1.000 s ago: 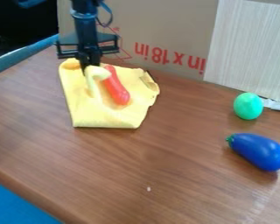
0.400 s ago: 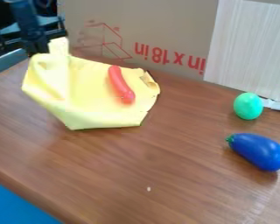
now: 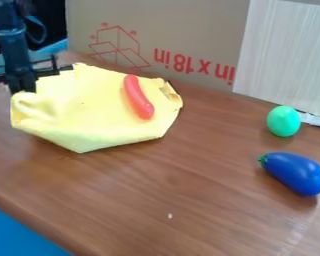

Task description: Unfold the cloth from top right to bottom left

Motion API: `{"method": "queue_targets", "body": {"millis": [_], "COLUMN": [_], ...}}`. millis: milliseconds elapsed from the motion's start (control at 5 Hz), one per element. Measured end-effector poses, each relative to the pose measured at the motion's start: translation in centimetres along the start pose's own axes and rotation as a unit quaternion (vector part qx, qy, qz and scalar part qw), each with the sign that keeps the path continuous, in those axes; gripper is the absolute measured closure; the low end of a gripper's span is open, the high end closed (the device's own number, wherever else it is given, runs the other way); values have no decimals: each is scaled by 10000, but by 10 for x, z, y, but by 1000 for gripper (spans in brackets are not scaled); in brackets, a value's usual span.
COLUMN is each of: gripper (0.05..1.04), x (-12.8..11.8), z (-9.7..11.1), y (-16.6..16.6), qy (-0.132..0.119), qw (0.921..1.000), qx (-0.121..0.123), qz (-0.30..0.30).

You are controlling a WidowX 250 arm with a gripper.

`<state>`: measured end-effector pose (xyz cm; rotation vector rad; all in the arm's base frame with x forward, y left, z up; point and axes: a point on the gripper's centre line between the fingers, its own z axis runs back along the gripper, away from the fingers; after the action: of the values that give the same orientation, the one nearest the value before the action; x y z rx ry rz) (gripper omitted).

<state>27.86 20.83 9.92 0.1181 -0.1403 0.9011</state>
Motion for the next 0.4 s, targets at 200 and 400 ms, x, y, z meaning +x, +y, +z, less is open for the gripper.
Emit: {"method": "queue_targets", "body": {"millis": [200,400], "gripper": [1000,1000], "x": [3,6], "z": [-4,-11], "y": [9,17], "qy": [-93,-73], "qw": [9998,9994], "qx": [128,230], "qz": [-98,-263]}}
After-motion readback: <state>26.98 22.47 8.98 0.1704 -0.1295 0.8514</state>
